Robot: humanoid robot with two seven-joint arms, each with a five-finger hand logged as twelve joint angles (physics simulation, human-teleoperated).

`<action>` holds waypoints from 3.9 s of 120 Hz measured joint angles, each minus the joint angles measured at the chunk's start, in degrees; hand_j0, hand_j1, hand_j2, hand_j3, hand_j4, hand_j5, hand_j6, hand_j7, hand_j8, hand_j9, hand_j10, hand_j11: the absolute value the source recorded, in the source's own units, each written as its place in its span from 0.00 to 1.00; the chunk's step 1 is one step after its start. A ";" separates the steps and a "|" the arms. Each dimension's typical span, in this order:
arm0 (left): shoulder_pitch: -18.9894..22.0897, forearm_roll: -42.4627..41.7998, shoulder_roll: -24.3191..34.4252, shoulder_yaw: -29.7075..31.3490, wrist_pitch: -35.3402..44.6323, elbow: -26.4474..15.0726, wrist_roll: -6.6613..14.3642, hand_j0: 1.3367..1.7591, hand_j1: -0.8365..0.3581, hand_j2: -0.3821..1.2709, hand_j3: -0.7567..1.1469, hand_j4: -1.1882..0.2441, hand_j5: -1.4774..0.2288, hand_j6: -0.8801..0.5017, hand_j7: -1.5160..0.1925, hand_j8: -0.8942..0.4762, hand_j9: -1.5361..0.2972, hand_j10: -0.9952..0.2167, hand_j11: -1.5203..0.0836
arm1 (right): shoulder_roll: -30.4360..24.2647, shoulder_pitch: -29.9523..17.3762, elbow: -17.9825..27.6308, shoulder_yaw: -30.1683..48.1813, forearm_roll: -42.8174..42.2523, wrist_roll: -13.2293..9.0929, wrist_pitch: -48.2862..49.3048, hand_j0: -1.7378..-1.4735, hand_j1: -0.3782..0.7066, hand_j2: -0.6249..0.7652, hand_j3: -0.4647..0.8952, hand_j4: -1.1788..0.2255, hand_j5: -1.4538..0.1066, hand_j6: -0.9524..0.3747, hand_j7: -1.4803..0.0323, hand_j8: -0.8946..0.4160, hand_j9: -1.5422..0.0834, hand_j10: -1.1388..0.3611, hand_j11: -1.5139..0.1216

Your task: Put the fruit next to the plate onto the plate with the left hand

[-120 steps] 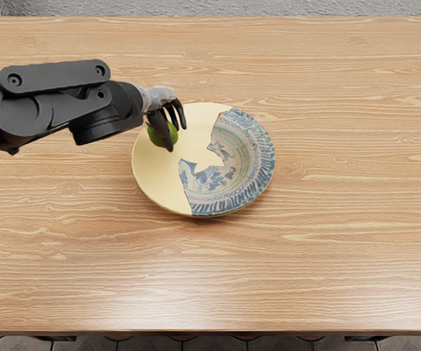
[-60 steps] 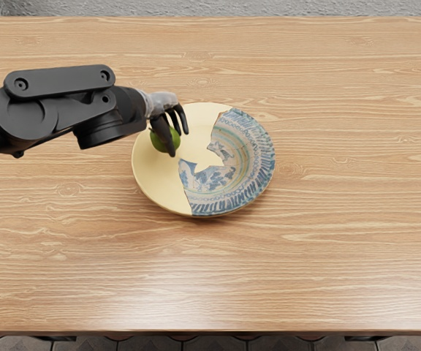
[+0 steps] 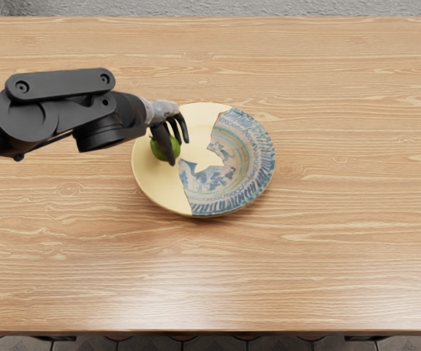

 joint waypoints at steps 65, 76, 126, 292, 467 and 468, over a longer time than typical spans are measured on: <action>-0.17 0.14 0.41 0.11 0.86 0.01 -0.06 0.76 0.64 0.30 0.40 0.59 0.58 0.42 0.60 0.42 0.57 0.54 0.65 | 0.00 0.00 0.00 -0.01 0.00 0.00 0.00 0.30 0.05 0.45 0.34 0.83 0.92 0.71 0.96 0.67 0.94 0.75 0.91; -0.39 0.16 1.08 -0.30 0.89 0.01 -0.06 0.76 0.69 0.28 0.40 0.63 0.63 0.45 0.65 0.45 0.62 0.58 0.70 | 0.00 0.00 0.00 -0.01 0.00 0.00 0.00 0.30 0.05 0.45 0.34 0.83 0.92 0.71 0.96 0.67 0.94 0.75 0.91; -0.65 -2.73 14.76 -6.93 0.09 -3.14 -0.18 0.76 0.94 0.24 0.40 0.79 0.82 0.60 0.85 0.61 0.80 0.78 0.90 | 0.00 0.00 0.00 -0.01 0.00 0.00 0.00 0.30 0.05 0.45 0.34 0.83 0.92 0.71 0.96 0.67 0.94 0.75 0.91; 3.53 -42.98 40.16 -13.89 -30.58 -12.12 -0.59 0.76 0.99 0.23 0.40 0.83 0.86 0.63 0.88 0.65 0.83 0.82 0.94 | 0.00 0.00 0.00 -0.01 0.00 0.00 0.00 0.30 0.05 0.45 0.34 0.83 0.92 0.71 0.96 0.67 0.94 0.75 0.91; 3.53 -42.98 40.16 -13.89 -30.58 -12.12 -0.59 0.76 0.99 0.23 0.40 0.83 0.86 0.63 0.88 0.65 0.83 0.82 0.94 | 0.00 0.00 0.00 -0.01 0.00 0.00 0.00 0.30 0.05 0.45 0.34 0.83 0.92 0.71 0.96 0.67 0.94 0.75 0.91; 3.53 -42.98 40.16 -13.89 -30.58 -12.12 -0.59 0.76 0.99 0.23 0.40 0.83 0.86 0.63 0.88 0.65 0.83 0.82 0.94 | 0.00 0.00 0.00 -0.01 0.00 0.00 0.00 0.30 0.05 0.45 0.34 0.83 0.92 0.71 0.96 0.67 0.94 0.75 0.91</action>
